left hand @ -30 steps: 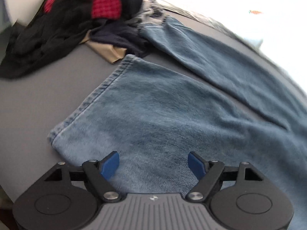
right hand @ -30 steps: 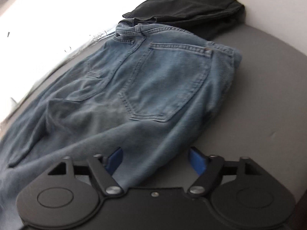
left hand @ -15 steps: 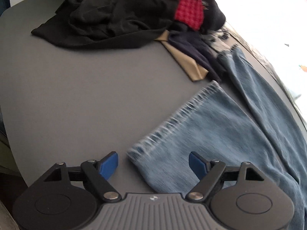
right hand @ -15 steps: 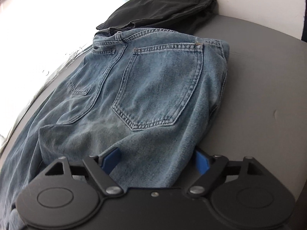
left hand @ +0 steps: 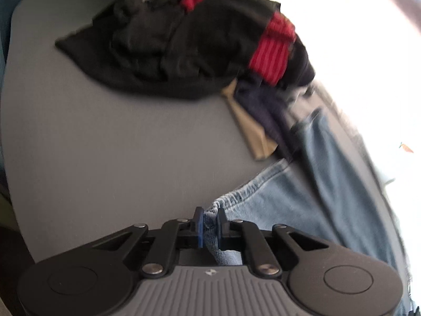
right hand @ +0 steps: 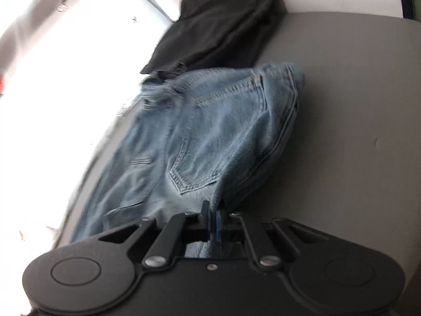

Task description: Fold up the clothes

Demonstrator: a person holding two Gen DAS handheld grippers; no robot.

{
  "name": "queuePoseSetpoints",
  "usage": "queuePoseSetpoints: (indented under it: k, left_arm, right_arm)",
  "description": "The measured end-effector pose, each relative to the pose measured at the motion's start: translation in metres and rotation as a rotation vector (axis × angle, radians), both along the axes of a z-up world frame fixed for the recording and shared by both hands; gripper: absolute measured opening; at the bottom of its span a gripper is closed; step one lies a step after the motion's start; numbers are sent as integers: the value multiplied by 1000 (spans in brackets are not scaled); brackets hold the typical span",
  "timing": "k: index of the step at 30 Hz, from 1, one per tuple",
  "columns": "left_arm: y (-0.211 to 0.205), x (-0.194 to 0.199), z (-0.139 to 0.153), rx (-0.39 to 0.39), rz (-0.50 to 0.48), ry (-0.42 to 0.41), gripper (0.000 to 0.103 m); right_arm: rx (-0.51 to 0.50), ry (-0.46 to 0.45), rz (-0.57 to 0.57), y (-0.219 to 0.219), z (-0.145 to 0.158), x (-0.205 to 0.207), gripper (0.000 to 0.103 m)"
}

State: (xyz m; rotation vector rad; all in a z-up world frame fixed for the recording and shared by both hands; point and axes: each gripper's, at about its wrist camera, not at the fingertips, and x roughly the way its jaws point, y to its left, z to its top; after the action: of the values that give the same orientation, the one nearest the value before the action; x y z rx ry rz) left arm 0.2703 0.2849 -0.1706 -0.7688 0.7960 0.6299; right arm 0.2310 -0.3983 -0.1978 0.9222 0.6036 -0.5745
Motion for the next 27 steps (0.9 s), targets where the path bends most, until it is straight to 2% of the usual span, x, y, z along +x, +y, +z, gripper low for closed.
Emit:
queuePoseSetpoints:
  k: [3, 6, 7, 9, 11, 12, 13, 15, 17, 21, 23, 25, 27]
  left_arm:
    - [9, -11, 20, 32, 16, -11, 11]
    - [20, -27, 23, 70, 32, 26, 10]
    - [23, -32, 19, 83, 37, 50, 10]
    - [28, -40, 2, 90, 42, 104, 11]
    - [35, -46, -18, 45, 62, 142, 12]
    - [35, -50, -24, 32, 78, 153, 14]
    - [34, -53, -26, 36, 89, 160, 17]
    - [27, -56, -21, 82, 92, 154, 23]
    - [18, -52, -12, 156, 76, 164, 25]
    - [-4, -42, 4, 282, 13, 153, 38]
    - [-16, -36, 10, 321, -17, 131, 43]
    - [-32, -29, 15, 342, -41, 118, 53]
    - [-46, -21, 16, 335, -61, 109, 54]
  right_arm:
    - [3, -24, 15, 5, 19, -22, 4]
    - [32, -16, 23, 13, 20, -39, 4]
    - [30, 8, 40, 17, 17, -42, 4]
    - [10, 112, 101, 24, 3, -39, 6]
    - [32, 208, 118, 28, -13, -36, 10]
    - [46, 224, 122, 28, -19, -36, 12]
    - [55, 221, 110, 27, -20, -39, 15]
    - [47, 186, 63, 21, -15, -48, 49]
    - [19, 150, 29, 14, -8, -55, 51]
    - [-16, 117, -2, -13, 1, -62, 51]
    - [-17, 103, -35, -28, 2, -60, 52]
    - [7, 73, -79, -47, -4, -52, 54]
    - [40, 42, -127, -65, -11, -48, 56]
